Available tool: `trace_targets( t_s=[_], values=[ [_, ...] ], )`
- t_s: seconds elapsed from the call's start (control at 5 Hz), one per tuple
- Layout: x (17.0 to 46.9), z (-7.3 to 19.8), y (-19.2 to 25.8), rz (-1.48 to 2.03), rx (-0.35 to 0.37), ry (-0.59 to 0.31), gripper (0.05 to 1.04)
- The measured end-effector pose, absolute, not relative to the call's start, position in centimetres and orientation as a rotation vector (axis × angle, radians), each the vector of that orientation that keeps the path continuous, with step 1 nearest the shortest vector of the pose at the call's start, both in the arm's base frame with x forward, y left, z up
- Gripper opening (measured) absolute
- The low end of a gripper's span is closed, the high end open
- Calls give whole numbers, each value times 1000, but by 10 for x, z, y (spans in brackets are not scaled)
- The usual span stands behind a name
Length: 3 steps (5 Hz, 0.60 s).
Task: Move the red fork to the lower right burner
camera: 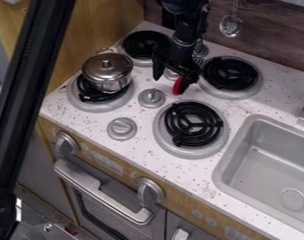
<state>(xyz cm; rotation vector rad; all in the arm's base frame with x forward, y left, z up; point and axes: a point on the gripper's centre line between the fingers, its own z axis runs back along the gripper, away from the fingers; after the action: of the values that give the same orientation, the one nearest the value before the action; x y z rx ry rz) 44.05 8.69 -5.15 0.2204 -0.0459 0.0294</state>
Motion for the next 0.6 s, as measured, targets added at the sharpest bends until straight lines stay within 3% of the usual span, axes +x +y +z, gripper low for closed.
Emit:
trace_targets(
  t_s=[0.4, 0.6],
  values=[
    [463, -66, 74, 82, 137, -35, 998],
    [470, -65, 76, 108, 115, -13, 951]
  ],
)
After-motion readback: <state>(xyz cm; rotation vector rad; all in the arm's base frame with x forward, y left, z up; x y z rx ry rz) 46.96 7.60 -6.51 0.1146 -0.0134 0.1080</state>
